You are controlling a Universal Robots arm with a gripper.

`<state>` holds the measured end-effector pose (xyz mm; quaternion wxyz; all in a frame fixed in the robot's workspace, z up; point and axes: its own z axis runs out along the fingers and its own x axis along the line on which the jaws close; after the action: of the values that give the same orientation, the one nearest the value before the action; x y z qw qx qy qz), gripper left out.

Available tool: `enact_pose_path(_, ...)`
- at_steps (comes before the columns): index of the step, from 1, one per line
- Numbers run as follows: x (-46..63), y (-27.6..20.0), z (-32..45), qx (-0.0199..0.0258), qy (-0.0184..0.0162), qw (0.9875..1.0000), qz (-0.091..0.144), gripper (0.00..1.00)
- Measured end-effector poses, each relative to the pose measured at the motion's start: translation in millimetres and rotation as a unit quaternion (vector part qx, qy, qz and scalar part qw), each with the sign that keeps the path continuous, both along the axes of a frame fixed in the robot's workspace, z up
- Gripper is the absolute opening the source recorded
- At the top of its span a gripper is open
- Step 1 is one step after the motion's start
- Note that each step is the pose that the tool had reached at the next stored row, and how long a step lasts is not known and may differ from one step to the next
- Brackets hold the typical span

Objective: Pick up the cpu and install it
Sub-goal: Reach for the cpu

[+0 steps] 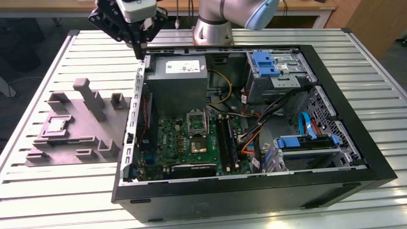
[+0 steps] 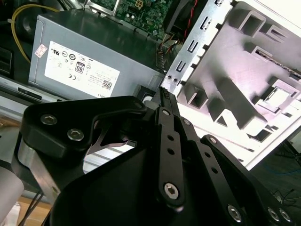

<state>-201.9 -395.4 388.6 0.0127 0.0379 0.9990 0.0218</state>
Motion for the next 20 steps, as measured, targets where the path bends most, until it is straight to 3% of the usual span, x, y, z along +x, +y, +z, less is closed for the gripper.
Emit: enact_pose_path(20,-7.2,0.0,0.0,0.0,0.0,1.0,0.0,0.11)
